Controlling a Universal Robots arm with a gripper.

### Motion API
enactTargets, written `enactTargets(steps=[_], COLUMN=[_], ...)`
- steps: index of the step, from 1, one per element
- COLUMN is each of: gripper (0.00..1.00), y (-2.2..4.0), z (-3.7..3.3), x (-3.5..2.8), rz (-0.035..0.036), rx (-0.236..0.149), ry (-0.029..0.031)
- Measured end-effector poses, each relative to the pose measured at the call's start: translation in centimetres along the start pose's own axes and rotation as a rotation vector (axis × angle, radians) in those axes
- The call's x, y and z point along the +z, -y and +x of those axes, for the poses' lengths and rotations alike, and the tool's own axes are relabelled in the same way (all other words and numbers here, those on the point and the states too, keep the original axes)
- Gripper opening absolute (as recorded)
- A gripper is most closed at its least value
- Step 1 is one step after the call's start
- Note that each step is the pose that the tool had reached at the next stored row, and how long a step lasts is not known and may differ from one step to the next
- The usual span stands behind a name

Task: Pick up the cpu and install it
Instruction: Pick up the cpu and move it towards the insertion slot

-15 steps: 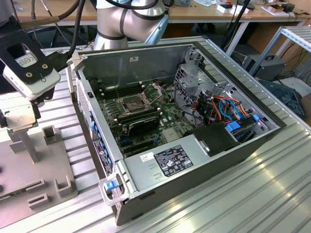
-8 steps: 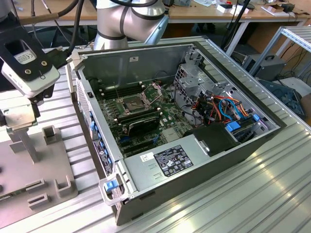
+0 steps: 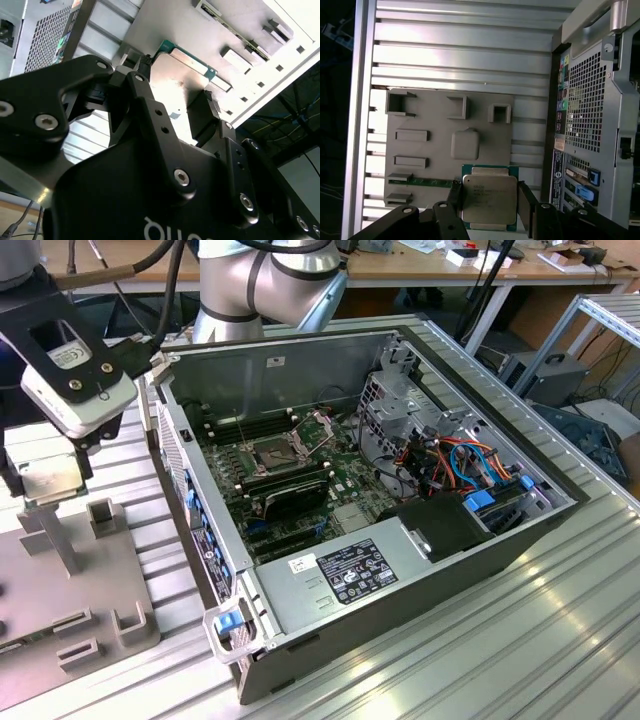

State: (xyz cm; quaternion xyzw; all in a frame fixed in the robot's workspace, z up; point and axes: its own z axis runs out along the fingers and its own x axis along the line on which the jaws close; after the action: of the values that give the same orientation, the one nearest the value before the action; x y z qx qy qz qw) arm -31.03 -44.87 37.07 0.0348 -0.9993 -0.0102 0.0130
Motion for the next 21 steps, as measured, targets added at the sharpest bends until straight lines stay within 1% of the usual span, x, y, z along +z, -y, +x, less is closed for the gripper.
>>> enactTargets(steps=[4, 5, 6, 8, 12, 14, 15, 16, 17, 20, 21], gripper=[0.55, 0.55, 0.55, 0.55, 0.55, 0.55, 0.55, 0.55, 0.55, 0.55, 0.55], y=[0.08, 0.1, 0.13, 0.17, 0.28, 0.33, 0.36, 0.38, 0.43, 0.54, 0.58], z=[-1.13, -1.44, -1.89, -2.42, -4.08, -4.68, -5.14, -5.46, -6.11, -7.7, -8.35], x=[-0.03, -0.04, -0.06, -0.06, -0.11, -0.12, -0.13, -0.14, -0.16, -0.2, -0.22], rz=[0.0, 0.0001, 0.0001, 0.0, 0.0, 0.0, 0.0, 0.0, 0.0, 0.0, -0.0001], rx=[0.0, 0.0, 0.0, 0.0, 0.0, 0.0, 0.0, 0.0, 0.0, 0.0, 0.0], ry=[0.0001, 0.0, 0.0, 0.0001, 0.0, 0.0001, 0.0001, 0.0001, 0.0, 0.0001, 0.0001])
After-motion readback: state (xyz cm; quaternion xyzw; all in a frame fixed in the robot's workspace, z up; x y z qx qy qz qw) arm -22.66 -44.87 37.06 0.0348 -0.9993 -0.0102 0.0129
